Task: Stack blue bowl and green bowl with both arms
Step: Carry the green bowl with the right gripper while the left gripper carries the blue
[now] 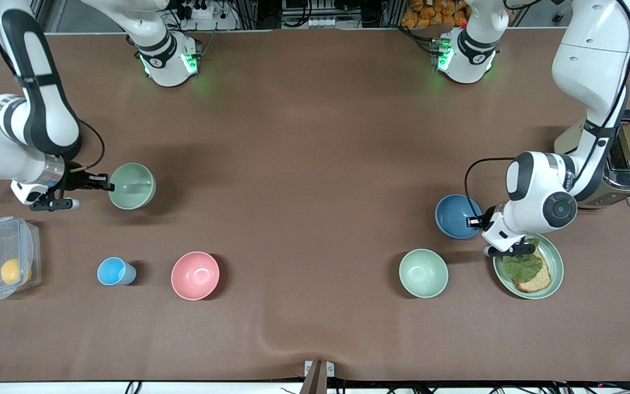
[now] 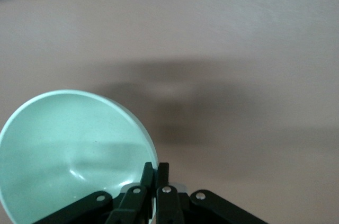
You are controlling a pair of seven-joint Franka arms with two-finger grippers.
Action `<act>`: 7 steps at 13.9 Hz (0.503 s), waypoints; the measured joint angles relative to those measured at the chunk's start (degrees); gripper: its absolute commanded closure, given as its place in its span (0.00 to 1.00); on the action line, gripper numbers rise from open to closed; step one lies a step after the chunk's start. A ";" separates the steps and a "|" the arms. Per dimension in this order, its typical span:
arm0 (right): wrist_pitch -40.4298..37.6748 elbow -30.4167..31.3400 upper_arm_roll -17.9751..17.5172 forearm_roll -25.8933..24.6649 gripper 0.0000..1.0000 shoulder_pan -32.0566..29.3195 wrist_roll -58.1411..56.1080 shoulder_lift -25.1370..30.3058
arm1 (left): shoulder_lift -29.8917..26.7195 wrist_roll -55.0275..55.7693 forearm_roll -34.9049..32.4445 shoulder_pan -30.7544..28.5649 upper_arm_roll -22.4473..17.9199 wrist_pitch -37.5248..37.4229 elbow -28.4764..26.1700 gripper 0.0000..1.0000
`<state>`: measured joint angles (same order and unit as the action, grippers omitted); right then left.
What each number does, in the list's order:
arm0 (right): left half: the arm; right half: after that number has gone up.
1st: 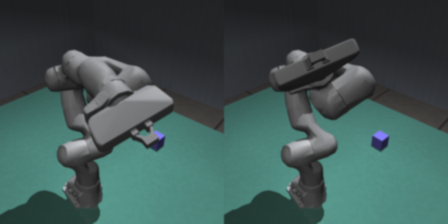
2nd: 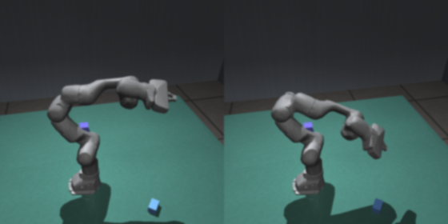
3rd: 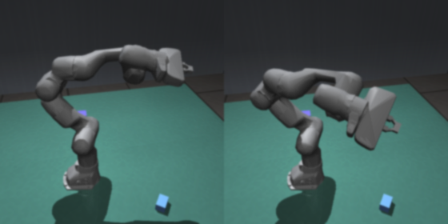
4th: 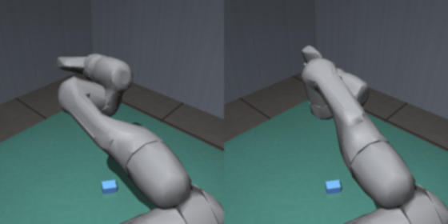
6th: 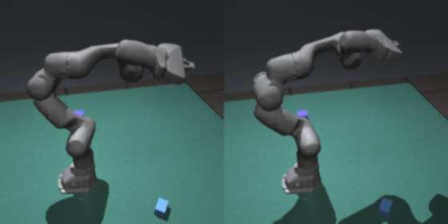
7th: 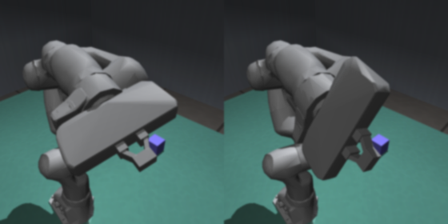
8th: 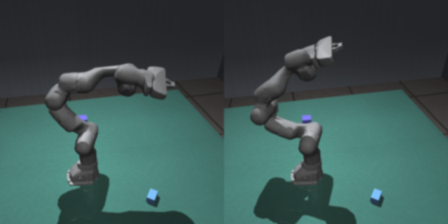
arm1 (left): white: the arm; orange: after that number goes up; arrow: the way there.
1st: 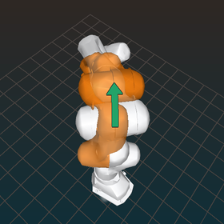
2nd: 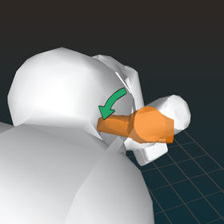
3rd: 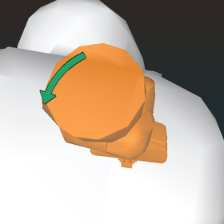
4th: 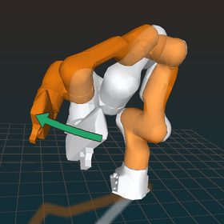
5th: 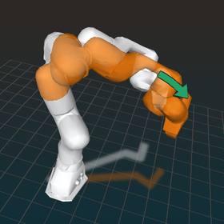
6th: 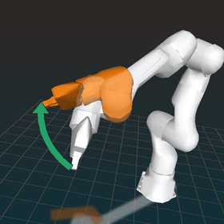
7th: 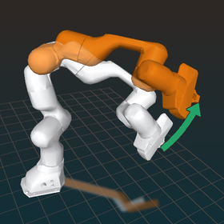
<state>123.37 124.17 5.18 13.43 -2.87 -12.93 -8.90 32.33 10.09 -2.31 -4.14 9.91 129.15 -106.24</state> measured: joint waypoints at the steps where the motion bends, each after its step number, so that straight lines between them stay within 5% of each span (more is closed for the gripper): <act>1: -0.27 -0.19 -0.23 0.09 1.00 3.35 6.59 1.13 | -0.71 0.00 0.00 -0.02 0.04 -0.02 0.28 1.00; 7: 2.55 -5.28 -1.03 0.58 1.00 29.16 50.57 2.30 | -6.80 1.47 0.79 -0.45 0.01 -1.40 0.64 1.00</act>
<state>125.92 118.89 4.15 14.01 26.29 37.64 -6.61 25.53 11.56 -1.52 -4.59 9.92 127.76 -105.60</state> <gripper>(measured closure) 0.965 0.938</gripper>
